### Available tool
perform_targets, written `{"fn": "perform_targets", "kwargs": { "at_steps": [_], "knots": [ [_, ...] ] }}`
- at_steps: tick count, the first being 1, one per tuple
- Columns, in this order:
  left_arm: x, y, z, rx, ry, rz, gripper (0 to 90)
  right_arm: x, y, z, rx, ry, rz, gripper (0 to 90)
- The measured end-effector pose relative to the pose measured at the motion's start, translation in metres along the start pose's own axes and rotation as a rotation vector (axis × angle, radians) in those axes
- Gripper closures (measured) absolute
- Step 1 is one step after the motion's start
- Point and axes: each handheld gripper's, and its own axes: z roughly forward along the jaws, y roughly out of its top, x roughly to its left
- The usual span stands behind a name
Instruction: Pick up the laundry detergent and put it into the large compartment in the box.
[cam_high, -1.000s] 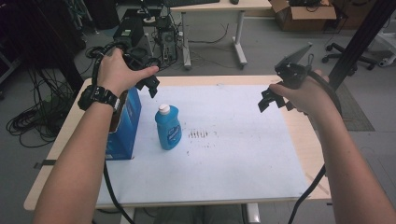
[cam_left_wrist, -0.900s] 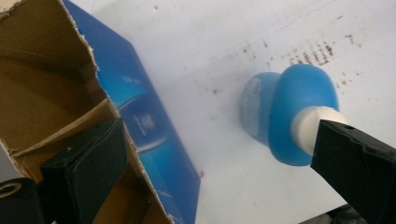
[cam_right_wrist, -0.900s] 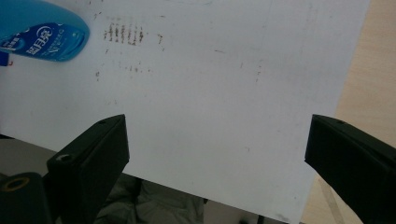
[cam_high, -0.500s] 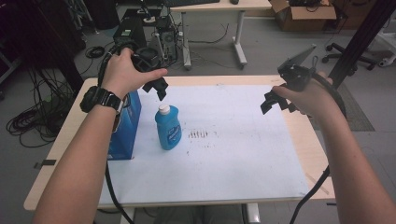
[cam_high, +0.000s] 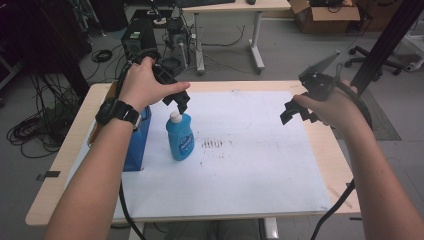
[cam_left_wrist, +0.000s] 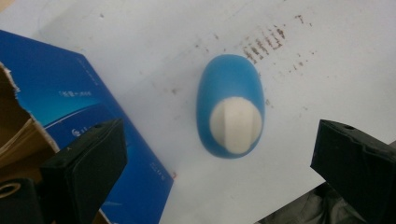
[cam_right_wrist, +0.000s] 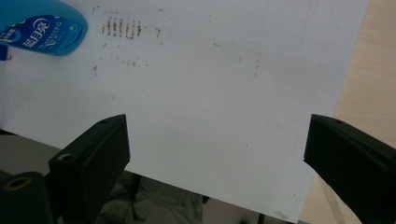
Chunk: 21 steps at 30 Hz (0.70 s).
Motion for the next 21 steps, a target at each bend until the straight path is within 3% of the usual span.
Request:
{"fn": "perform_targets", "kwargs": {
  "at_steps": [21],
  "knots": [
    [-0.012,-0.001,0.045,0.072,0.018,0.007,4.0,0.002,-0.002,0.008,0.010,0.007,-0.009,7.1]
  ]
}}
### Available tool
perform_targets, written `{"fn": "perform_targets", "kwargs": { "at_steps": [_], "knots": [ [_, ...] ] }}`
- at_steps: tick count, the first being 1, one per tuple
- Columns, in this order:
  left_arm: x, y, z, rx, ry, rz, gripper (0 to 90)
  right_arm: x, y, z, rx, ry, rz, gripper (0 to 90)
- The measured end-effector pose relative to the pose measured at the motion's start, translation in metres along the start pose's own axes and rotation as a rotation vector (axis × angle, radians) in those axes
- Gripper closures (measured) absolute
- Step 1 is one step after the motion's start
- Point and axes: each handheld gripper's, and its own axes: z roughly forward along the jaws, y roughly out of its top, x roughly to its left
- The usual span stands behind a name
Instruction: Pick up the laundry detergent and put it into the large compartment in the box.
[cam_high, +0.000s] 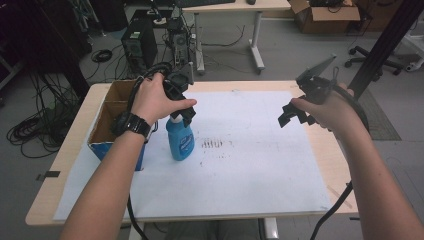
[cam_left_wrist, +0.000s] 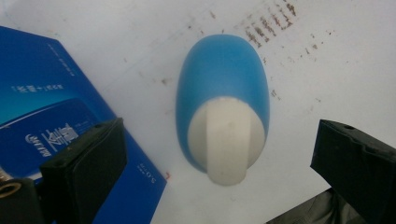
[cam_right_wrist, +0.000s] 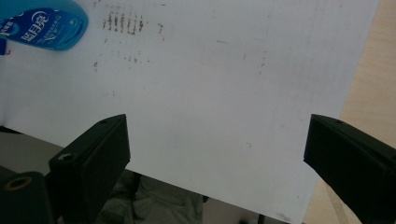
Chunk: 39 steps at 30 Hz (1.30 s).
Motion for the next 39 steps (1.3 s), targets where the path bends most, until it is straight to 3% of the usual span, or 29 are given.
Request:
{"fn": "perform_targets", "kwargs": {
  "at_steps": [20,39],
  "knots": [
    [-0.004,0.004,0.032,0.055,0.017,0.001,4.1,-0.004,0.000,0.008,0.007,0.004,0.000,7.2],
    [-0.005,0.005,0.040,0.067,0.018,0.007,4.4,-0.006,-0.001,0.008,0.010,0.001,0.004,7.2]
  ]
}}
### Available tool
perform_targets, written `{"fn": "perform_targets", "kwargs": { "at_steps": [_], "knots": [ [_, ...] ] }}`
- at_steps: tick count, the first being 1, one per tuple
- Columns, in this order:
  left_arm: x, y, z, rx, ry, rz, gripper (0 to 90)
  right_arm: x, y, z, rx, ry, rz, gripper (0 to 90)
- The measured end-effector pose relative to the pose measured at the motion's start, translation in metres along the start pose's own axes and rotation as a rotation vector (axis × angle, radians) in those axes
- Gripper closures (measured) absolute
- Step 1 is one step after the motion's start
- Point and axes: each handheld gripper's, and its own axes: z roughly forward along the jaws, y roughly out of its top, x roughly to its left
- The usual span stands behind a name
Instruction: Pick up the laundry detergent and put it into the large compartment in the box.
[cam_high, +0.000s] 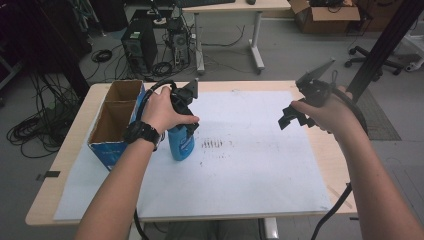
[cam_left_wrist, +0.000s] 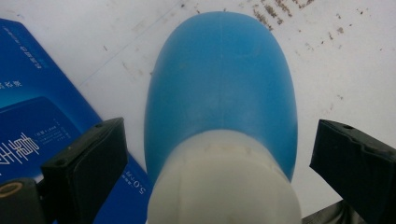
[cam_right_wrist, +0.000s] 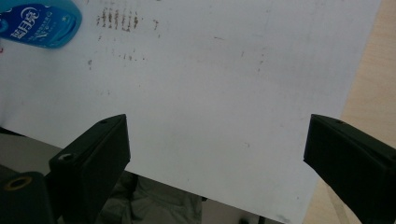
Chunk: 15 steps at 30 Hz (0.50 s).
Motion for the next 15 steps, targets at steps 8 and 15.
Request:
{"fn": "perform_targets", "kwargs": {
  "at_steps": [8,15],
  "knots": [
    [0.0007,-0.0002,0.0011,0.000,-0.001,-0.003,4.8,-0.0006,-0.0001,0.0017,0.002,0.001,0.001,7.3],
    [0.0013,-0.0002,0.0022,-0.003,-0.004,-0.003,5.6,-0.0003,0.0002,0.0025,0.005,0.002,0.001,7.3]
  ]
}}
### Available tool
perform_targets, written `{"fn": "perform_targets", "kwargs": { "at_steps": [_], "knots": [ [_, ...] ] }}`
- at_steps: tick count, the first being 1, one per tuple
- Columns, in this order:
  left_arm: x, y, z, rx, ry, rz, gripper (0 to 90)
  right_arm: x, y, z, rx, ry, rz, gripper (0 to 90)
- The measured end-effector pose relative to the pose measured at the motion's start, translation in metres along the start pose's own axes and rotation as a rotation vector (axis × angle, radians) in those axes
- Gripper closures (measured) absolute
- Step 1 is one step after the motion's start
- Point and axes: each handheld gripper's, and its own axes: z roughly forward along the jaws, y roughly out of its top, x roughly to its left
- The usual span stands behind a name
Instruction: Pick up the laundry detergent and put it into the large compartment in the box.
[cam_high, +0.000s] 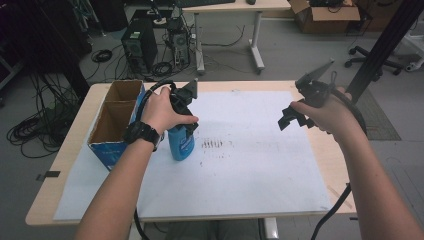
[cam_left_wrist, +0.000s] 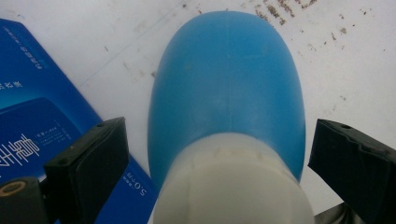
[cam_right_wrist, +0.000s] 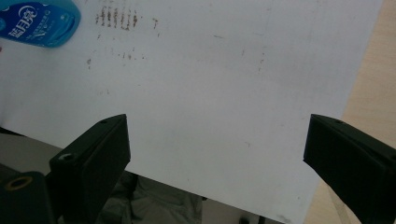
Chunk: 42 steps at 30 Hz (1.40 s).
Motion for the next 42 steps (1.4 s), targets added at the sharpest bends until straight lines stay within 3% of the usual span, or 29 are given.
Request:
{"fn": "perform_targets", "kwargs": {
  "at_steps": [42],
  "knots": [
    [0.0011,0.0004,0.0012,-0.007,0.019,0.013,21.2,0.0004,-0.0001,0.0003,0.006,-0.001,-0.003,7.5]
  ]
}}
